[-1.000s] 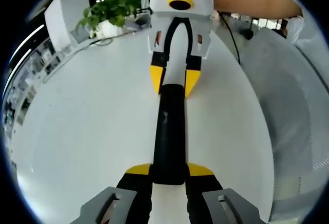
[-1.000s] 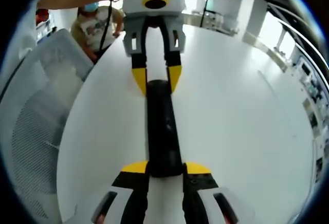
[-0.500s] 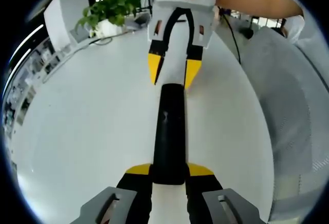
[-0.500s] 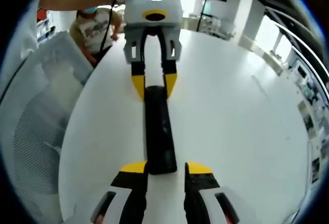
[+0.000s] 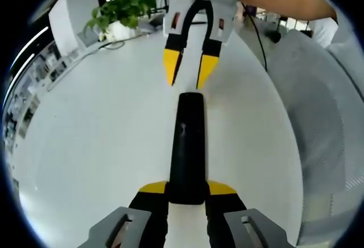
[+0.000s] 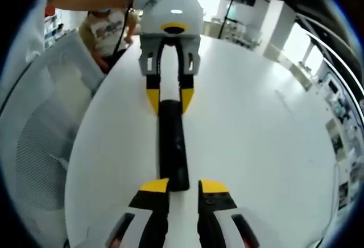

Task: Press the specified remote control buttons in sequence, fully releasing each button before pressing the next.

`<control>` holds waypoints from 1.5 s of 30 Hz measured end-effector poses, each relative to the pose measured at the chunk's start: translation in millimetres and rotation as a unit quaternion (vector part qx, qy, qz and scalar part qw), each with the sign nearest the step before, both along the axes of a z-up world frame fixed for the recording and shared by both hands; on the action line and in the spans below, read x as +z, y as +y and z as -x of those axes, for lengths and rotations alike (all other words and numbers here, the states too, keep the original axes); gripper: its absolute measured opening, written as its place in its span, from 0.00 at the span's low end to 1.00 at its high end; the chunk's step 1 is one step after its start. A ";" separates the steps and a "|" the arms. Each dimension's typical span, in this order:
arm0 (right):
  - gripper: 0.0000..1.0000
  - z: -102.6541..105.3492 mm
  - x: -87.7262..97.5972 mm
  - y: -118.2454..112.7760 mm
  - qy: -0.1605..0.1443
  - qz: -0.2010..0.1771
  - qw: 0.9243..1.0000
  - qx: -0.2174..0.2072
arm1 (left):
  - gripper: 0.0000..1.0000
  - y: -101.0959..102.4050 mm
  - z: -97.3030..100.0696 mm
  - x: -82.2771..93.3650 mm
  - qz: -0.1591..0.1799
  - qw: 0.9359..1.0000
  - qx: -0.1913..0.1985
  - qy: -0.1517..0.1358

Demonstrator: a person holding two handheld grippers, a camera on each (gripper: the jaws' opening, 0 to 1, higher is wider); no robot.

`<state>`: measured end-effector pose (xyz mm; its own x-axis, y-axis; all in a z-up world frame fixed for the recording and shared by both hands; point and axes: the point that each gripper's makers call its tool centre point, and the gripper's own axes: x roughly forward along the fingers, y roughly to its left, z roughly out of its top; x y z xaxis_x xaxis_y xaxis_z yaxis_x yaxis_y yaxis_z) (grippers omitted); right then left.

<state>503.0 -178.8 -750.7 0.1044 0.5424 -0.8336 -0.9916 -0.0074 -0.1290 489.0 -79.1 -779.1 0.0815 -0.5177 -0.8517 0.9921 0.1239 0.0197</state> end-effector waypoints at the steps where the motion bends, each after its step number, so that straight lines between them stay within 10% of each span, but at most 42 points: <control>1: 0.13 -0.4 0.5 0.1 -0.001 0.000 1.000 0.000 | 0.23 0.1 -0.1 -0.1 0.000 1.000 0.000 0.000; 45: 0.00 5.4 -7.3 -5.7 0.007 0.065 0.996 0.058 | 0.24 -1.1 0.0 0.0 0.002 1.000 0.001 0.001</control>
